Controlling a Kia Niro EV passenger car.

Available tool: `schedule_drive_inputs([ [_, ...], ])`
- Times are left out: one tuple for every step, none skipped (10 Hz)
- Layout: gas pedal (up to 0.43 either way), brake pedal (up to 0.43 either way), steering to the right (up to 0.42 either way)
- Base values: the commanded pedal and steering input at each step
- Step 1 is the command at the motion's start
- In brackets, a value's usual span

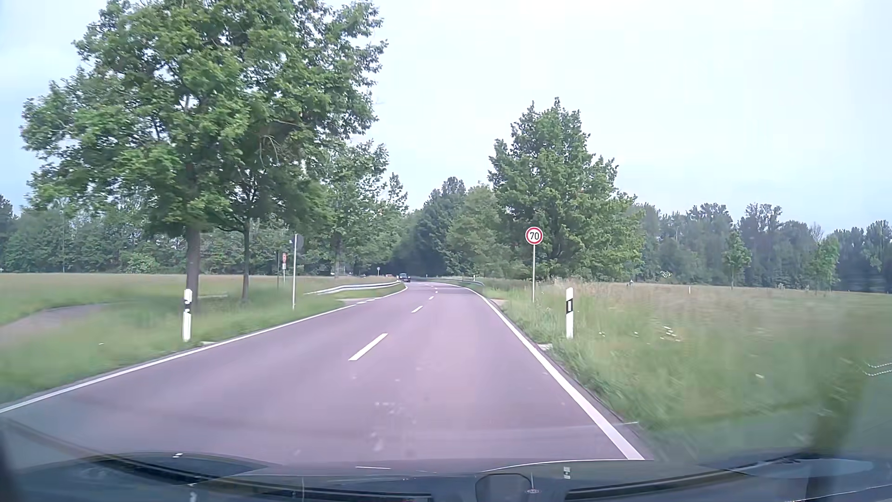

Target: Follow the waypoints while adhering to traffic rules and regulations

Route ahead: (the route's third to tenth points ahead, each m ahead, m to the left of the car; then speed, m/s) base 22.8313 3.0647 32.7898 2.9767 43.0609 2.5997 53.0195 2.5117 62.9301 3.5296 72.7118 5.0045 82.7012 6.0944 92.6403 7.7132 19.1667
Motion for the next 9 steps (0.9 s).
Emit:
schedule_drive_inputs([
  [0.000, 0.165, 0.000],
  [0.000, 0.165, 0.000],
  [0.000, 0.165, -0.001],
  [0.000, 0.171, -0.001],
  [0.000, 0.165, -0.001],
  [0.000, 0.165, -0.001],
  [0.000, 0.159, -0.001],
  [0.000, 0.159, 0.000],
  [0.000, 0.159, -0.001],
])
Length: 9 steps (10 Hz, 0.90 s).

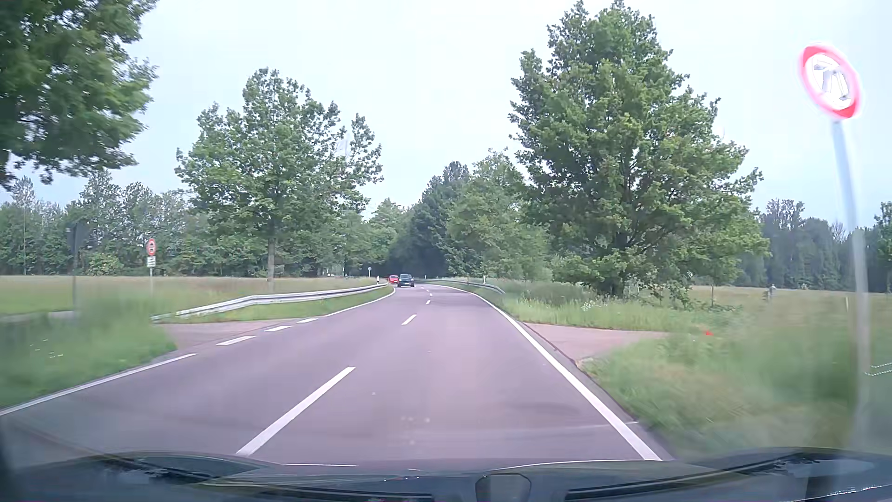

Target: Follow the waypoints while adhering to traffic rules and regulations

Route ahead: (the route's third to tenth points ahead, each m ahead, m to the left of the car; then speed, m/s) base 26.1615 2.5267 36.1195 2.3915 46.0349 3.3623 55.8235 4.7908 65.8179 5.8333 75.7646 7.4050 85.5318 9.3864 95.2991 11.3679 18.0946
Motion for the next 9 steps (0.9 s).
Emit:
schedule_drive_inputs([
  [0.000, 0.159, -0.001],
  [0.000, 0.152, -0.001],
  [0.000, 0.146, -0.001],
  [0.000, 0.091, -0.001],
  [0.000, 0.000, -0.002],
  [0.000, 0.000, -0.001],
  [0.000, 0.000, -0.002],
  [0.000, 0.000, -0.002],
  [0.000, 0.000, -0.002],
])
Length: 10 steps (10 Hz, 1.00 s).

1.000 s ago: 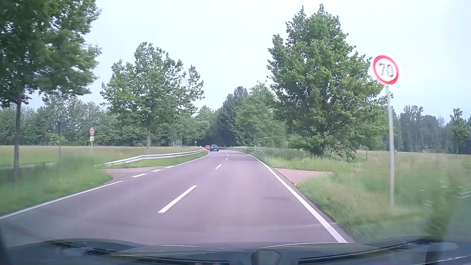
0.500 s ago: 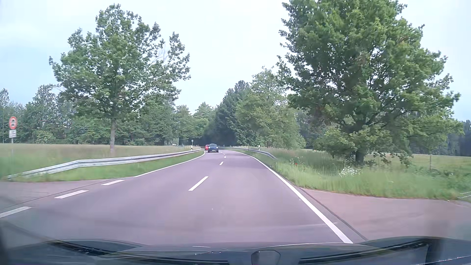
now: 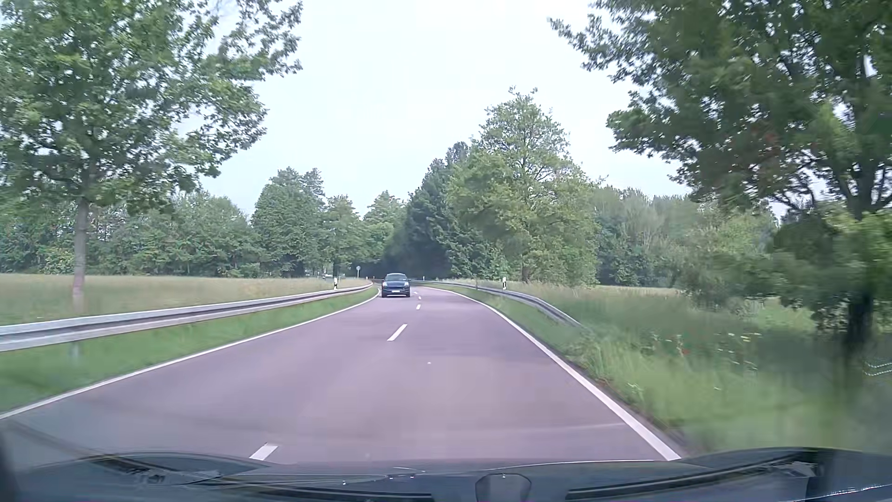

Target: Follow the waypoints while adhering to traffic rules and regulations

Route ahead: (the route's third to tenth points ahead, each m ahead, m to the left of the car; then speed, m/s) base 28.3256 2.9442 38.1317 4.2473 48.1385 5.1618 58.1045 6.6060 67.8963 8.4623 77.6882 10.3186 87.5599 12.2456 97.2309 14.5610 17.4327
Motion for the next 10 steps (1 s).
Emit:
schedule_drive_inputs([
  [0.000, 0.000, -0.002],
  [0.000, 0.000, -0.003],
  [0.000, 0.000, -0.004],
  [0.020, 0.000, -0.004],
  [0.039, 0.000, -0.005],
  [0.047, 0.000, -0.008],
  [0.047, 0.000, -0.010],
  [0.059, 0.000, -0.010],
  [0.067, 0.000, -0.011],
  [0.079, 0.000, -0.012],
])
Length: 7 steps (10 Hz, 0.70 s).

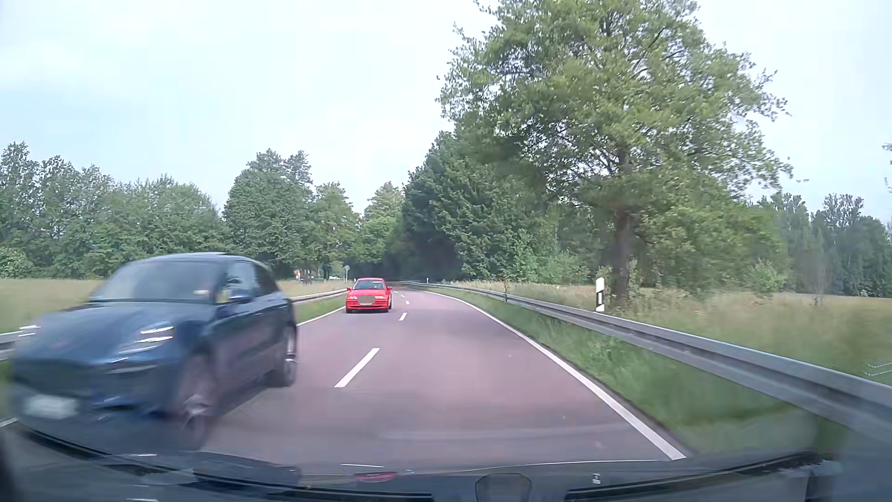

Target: Follow the waypoints while adhering to traffic rules and regulations

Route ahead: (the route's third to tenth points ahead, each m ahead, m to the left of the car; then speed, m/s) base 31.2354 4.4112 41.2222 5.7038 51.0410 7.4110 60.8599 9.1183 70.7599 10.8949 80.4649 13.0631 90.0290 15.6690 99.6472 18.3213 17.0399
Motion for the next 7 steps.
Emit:
schedule_drive_inputs([
  [0.079, 0.000, -0.012],
  [0.079, 0.000, -0.012],
  [0.087, 0.000, -0.013],
  [0.087, 0.000, -0.013],
  [0.087, 0.000, -0.013],
  [0.087, 0.000, -0.014],
  [0.087, 0.000, -0.015],
])
